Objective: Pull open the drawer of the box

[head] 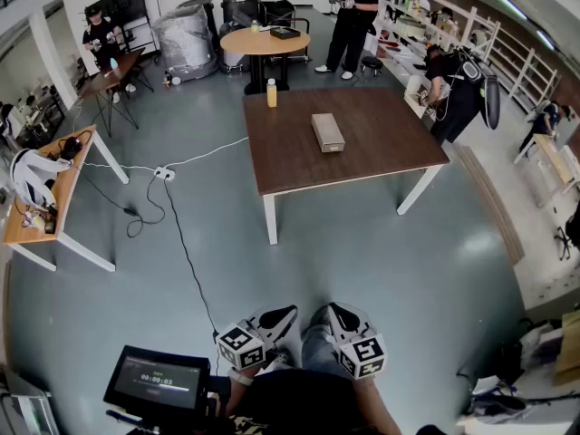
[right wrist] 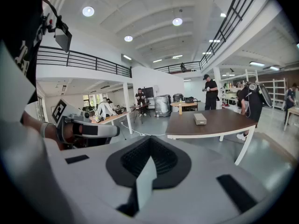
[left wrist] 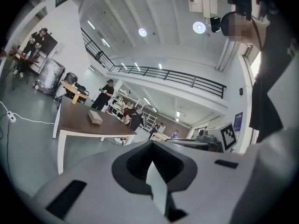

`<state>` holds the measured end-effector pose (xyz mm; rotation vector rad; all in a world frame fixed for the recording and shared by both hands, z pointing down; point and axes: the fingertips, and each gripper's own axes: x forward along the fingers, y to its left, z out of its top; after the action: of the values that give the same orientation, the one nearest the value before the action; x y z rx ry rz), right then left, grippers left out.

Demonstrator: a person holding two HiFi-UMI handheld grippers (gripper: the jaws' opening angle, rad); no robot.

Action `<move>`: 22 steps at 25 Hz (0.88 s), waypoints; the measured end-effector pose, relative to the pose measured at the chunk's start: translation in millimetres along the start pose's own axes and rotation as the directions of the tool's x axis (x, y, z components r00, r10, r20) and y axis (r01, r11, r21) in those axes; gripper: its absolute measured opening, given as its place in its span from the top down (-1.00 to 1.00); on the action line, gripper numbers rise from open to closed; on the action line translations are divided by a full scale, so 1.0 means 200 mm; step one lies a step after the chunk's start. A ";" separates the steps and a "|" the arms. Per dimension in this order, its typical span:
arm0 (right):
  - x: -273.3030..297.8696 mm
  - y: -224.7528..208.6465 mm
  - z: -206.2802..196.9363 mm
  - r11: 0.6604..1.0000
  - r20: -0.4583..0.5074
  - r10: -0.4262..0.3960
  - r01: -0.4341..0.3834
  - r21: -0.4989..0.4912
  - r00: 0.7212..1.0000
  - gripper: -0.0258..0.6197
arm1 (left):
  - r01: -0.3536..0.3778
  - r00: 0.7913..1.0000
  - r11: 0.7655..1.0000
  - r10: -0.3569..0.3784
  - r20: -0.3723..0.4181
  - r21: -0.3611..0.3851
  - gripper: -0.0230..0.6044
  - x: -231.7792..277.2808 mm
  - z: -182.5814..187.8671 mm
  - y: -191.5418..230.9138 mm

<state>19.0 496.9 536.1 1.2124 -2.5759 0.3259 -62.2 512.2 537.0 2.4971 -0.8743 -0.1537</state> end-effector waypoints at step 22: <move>0.42 -0.64 0.19 0.999 -0.014 0.021 -0.021 -0.029 1.000 0.96 | -0.026 0.998 1.000 0.027 -0.051 0.005 0.93 0.60 0.22 0.35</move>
<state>61.1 344.0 539.9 1.1697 -2.5748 0.2987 -17.5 374.0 538.2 2.4814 -0.8876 -0.0790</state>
